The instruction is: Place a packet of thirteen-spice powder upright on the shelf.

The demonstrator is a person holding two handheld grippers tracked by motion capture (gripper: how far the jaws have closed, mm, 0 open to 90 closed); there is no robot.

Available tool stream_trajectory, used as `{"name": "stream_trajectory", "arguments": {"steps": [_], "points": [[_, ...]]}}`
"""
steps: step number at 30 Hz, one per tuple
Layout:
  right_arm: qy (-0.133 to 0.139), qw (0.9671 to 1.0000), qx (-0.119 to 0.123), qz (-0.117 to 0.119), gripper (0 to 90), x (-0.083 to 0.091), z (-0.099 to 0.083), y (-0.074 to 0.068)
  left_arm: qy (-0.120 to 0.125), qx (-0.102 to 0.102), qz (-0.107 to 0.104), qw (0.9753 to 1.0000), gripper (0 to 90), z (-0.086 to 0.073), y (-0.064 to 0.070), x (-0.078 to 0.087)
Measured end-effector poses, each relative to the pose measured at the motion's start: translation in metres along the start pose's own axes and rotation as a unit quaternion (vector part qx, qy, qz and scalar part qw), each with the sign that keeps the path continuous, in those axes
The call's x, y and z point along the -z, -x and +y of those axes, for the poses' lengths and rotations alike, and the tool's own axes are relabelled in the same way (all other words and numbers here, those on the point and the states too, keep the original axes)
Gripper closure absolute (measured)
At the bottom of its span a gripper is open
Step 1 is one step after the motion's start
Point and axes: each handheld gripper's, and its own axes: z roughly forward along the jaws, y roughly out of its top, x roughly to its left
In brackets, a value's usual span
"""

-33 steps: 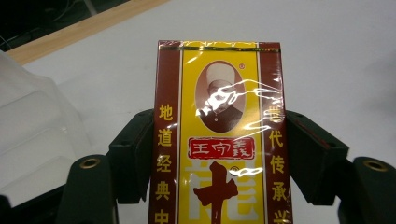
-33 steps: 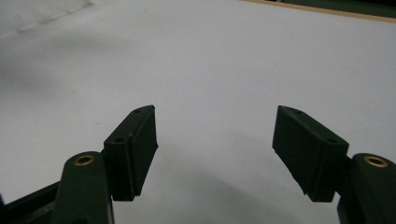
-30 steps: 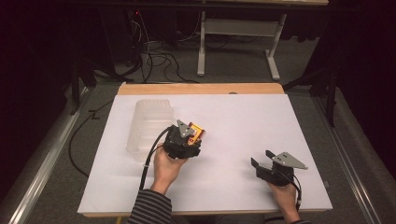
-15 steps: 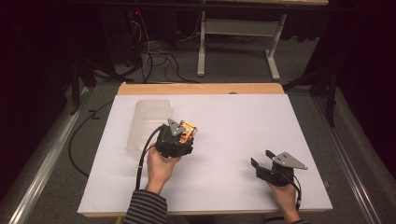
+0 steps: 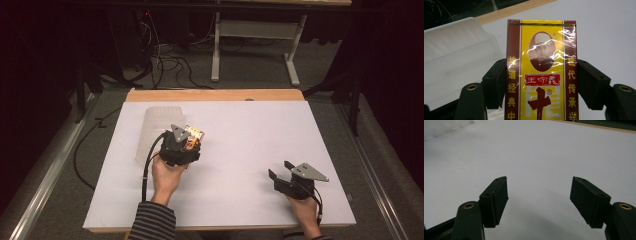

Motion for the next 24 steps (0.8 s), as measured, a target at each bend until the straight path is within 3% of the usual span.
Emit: {"name": "stream_trajectory", "arguments": {"steps": [8, 24], "points": [[0.001, 1.0, 0.0, 0.001, 31.1, 0.0, 0.0, 0.0, 0.002, 0.02, 0.009, 0.9998, 32.5, -0.001, -0.014, 0.001], [0.003, 1.0, -0.001, -0.001, 30.8, 0.001, 0.0, 0.0, 0.002, 0.032, 0.044, 0.9985, 32.5, -0.011, -0.029, 0.004]]}}
